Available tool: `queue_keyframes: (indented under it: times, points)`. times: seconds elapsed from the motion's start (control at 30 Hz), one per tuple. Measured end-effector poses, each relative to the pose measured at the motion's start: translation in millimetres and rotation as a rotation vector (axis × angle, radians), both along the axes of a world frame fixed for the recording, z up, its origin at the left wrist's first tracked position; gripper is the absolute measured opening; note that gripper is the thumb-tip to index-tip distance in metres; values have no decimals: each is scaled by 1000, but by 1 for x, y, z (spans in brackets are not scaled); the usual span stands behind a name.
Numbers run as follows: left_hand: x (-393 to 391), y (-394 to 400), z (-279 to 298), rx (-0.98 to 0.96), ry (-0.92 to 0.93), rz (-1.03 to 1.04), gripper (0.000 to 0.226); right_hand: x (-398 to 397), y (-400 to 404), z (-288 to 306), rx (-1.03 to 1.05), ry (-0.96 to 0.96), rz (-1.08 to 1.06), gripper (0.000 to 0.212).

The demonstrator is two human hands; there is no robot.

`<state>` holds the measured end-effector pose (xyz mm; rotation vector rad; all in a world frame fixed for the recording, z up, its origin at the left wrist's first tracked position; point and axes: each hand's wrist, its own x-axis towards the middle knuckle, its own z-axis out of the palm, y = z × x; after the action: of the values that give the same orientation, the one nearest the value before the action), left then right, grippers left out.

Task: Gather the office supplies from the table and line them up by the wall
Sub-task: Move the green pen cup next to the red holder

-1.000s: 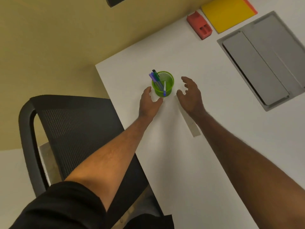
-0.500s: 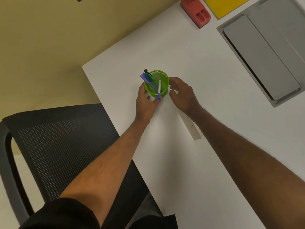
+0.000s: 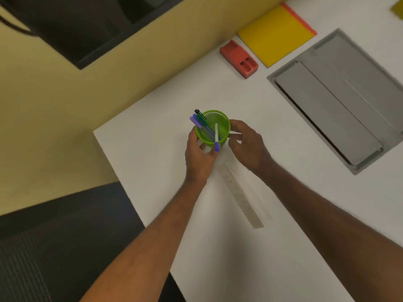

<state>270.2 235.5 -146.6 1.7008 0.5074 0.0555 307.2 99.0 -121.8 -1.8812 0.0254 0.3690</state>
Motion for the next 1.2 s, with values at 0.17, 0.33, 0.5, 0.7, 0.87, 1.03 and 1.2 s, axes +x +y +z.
queue_keyframes:
  times: [0.17, 0.33, 0.5, 0.7, 0.87, 1.03, 1.2]
  points:
    - [53, -11, -5, 15, -14, -43, 73, 48, -10, -3, 8, 42, -73, 50]
    - [111, -10, -11, 44, -56, -52, 73, 105, -9, -10, -22, 60, -73, 49]
    - [162, -6, -18, 65, -64, -35, 72, 157, -4, -20, 6, 44, -59, 48]
    - [203, 3, -20, 101, -45, -37, 68, 201, 7, -29, 78, 3, -34, 50]
    - [215, 6, -21, 81, -35, -37, 68, 212, 10, -34, 87, 2, -17, 54]
    - [214, 8, -24, 76, -18, -46, 68, 211, 11, -34, 100, 13, 0, 50]
    - [202, 5, -22, 158, 62, -38, 76, 186, 4, -29, 6, -16, -57, 57]
